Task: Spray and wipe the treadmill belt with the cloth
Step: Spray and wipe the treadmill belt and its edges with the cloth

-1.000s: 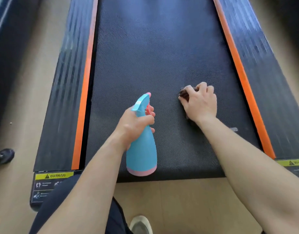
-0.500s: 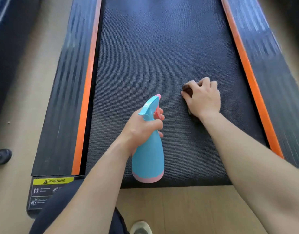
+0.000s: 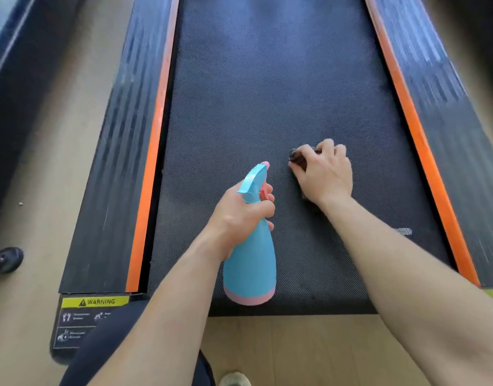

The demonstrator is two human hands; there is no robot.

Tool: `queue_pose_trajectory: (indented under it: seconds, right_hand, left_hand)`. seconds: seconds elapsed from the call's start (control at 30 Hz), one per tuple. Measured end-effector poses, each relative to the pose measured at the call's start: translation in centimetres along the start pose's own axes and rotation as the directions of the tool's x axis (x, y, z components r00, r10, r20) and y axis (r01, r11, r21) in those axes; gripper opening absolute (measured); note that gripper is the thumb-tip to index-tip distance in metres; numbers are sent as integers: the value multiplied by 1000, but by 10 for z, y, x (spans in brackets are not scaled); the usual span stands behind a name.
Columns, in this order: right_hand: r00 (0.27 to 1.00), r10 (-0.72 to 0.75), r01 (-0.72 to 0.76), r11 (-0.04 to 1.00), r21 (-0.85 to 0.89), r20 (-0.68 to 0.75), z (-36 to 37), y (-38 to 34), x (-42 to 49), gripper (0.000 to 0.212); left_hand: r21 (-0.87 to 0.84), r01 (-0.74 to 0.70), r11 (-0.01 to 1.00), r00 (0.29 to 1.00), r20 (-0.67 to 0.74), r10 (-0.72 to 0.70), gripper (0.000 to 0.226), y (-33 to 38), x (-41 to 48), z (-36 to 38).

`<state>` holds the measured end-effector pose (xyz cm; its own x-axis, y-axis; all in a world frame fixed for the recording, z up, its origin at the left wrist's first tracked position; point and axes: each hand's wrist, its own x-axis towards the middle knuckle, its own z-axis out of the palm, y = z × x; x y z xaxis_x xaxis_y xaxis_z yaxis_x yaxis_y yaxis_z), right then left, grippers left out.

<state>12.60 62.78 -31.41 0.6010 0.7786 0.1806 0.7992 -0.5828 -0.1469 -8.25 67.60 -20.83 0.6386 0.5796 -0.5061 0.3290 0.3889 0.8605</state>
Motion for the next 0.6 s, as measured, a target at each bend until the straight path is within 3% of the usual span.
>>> queue_pose_trajectory:
  seconds: [0.1, 0.23, 0.3, 0.4, 0.5, 0.6]
  right_hand:
    - [999, -21, 22, 1000, 20, -27, -6, -11, -30, 39]
    - [949, -316, 316, 945, 84, -3, -13, -7, -104, 40]
    - [936, -352, 351, 933, 83, 2, -12, -3, -93, 40]
    - [969, -242, 246, 967, 73, -53, -2, -13, -43, 40]
    - [997, -80, 79, 997, 23, 21, 1, -24, -4, 42]
    - [997, -82, 82, 995, 55, -11, -7, -28, -44, 39]
  left_hand:
    - [-10, 0, 1000, 1000, -18, 0, 43, 1, -1, -3]
    - [-32, -16, 999, 999, -46, 14, 46, 2, 3, -8]
    - [-42, -18, 999, 999, -45, 16, 52, 0, 4, -10]
    - [-33, -14, 999, 999, -51, 12, 50, -1, 4, -12]
    - [-4, -7, 1000, 998, -57, 7, 45, -2, 2, -13]
    - [-27, -9, 1000, 999, -45, 8, 48, -2, 1, -12]
